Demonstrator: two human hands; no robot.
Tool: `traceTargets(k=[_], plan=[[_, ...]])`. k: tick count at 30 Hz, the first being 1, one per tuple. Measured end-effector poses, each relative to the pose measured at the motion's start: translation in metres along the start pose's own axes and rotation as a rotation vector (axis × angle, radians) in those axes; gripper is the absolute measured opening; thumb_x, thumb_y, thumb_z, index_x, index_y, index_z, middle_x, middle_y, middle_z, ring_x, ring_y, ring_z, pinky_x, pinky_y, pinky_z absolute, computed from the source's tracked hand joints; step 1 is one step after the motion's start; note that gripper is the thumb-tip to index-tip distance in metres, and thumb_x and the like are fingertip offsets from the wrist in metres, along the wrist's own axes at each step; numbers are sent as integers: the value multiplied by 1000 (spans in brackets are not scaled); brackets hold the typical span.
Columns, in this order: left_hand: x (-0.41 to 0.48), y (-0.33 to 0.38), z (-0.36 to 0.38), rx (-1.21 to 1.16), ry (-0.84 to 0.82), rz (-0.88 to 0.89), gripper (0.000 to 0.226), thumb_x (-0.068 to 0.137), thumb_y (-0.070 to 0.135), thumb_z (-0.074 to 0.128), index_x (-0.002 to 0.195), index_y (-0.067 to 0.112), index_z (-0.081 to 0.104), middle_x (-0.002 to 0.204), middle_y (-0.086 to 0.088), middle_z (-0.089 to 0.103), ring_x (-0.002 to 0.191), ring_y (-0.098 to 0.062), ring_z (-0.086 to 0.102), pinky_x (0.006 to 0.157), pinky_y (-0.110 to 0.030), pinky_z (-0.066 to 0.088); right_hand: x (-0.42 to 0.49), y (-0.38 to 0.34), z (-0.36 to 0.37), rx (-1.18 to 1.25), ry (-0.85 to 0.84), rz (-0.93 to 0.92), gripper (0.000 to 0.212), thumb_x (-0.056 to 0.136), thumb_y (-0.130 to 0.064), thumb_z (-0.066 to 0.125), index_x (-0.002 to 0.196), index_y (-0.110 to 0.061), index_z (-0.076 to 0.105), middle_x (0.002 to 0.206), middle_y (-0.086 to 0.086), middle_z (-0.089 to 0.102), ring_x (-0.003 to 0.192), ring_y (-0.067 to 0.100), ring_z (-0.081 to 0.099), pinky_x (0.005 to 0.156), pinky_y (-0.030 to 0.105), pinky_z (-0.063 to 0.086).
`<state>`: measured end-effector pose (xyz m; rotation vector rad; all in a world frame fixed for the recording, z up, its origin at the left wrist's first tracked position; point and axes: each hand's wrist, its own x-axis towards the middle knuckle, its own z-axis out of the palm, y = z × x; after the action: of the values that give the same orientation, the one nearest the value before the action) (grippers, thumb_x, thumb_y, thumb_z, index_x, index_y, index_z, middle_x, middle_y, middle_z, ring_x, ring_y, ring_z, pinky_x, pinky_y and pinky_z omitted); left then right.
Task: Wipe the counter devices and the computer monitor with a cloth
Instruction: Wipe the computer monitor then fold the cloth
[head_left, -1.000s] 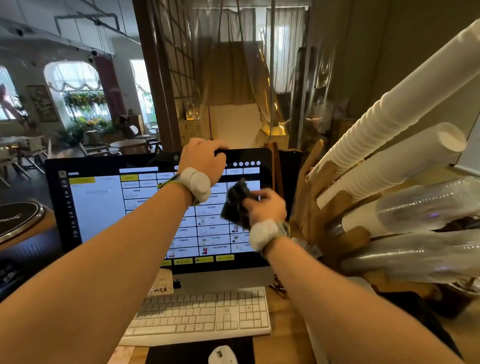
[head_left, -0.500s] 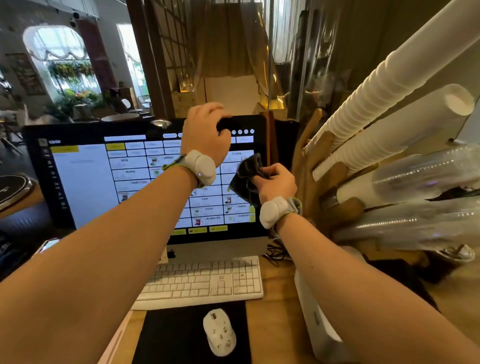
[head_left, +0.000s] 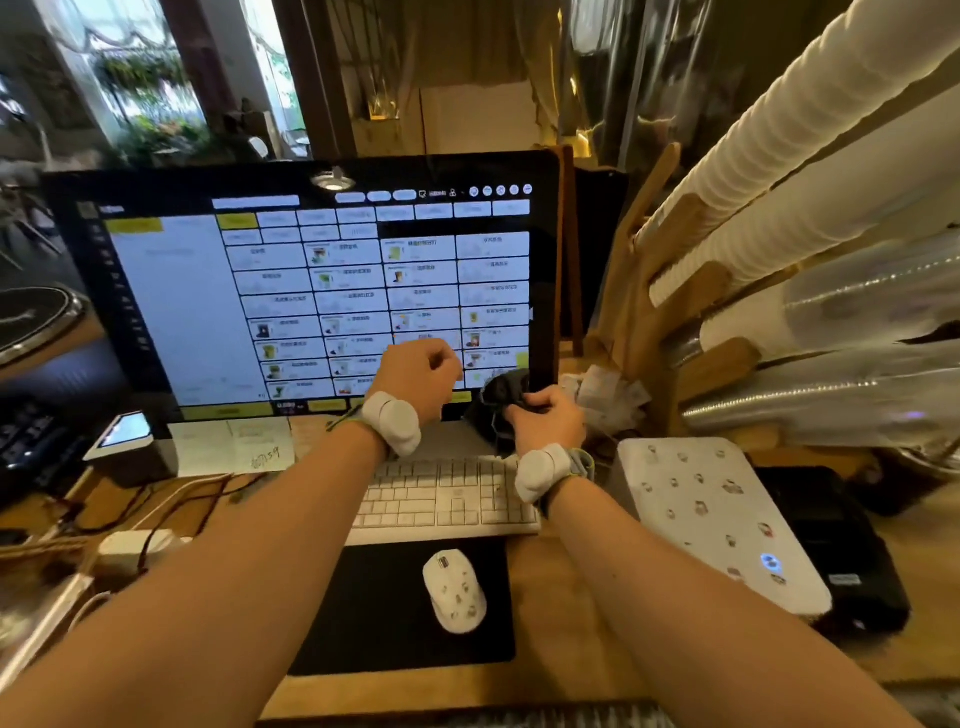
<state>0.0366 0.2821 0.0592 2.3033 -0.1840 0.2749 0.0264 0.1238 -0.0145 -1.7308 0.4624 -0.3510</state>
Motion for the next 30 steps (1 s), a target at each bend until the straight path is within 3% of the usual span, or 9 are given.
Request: traceTargets(k=[6,9,14,18,21,24,26,28,30], plan=[[-25,-43,-9,84,68,-190,27,93,16,51,77,-2,64,55,-17,57,38,-20,52,47,-35,54,-38,1,55,10,-97,-9,18,76,-19,78,74,-14,61,68,-3,63,51,6,51,42,13,35],[-33,-55,-12,102,84,-229,28,91,17,51,76,-3,64,54,-15,54,44,-22,52,49,-43,53,-47,2,72,-19,-142,-38,20,76,-21,79,73,-15,59,70,-3,63,51,5,50,41,12,34],[-38,-62,-5,104,50,-255,27,90,18,51,78,-1,65,55,-16,56,49,-22,52,49,-34,49,-35,8,54,29,-118,31,14,77,-18,78,80,-13,66,77,0,67,58,7,57,43,13,39],[-41,-58,13,60,-2,-236,27,89,21,50,78,2,65,62,-22,63,45,-23,57,47,-41,54,-13,19,13,55,-20,123,15,77,-19,79,86,-11,69,82,2,69,68,15,60,61,22,50],[-45,-51,27,4,-61,-245,26,93,18,47,81,3,65,63,-15,65,42,-18,64,45,-33,53,-4,26,-7,85,39,146,15,74,-18,81,78,-14,67,80,3,69,72,20,61,72,30,53],[-49,-52,41,-105,-138,-308,24,96,17,46,86,7,66,73,-15,71,52,-23,68,50,-35,57,-8,35,-12,100,20,204,25,74,-16,81,68,-19,57,75,2,65,71,23,61,73,29,52],[-53,-55,49,-111,-231,-363,22,96,21,48,94,9,66,83,-12,73,64,-25,71,60,-39,61,-8,44,-12,157,-41,299,24,73,-14,80,68,-20,57,77,4,66,75,30,67,73,41,60],[-55,-58,56,-16,-337,-360,26,94,33,53,103,13,66,94,-7,73,78,-25,72,71,-42,62,-12,48,-12,182,-124,383,17,79,-11,76,79,-18,61,88,6,67,76,28,67,71,50,62],[-58,-60,63,70,-426,-316,40,90,45,58,117,16,62,107,-1,69,91,-23,69,80,-39,59,-19,49,-14,148,-194,403,13,86,-14,69,94,-21,60,93,8,67,75,26,63,74,48,61]])
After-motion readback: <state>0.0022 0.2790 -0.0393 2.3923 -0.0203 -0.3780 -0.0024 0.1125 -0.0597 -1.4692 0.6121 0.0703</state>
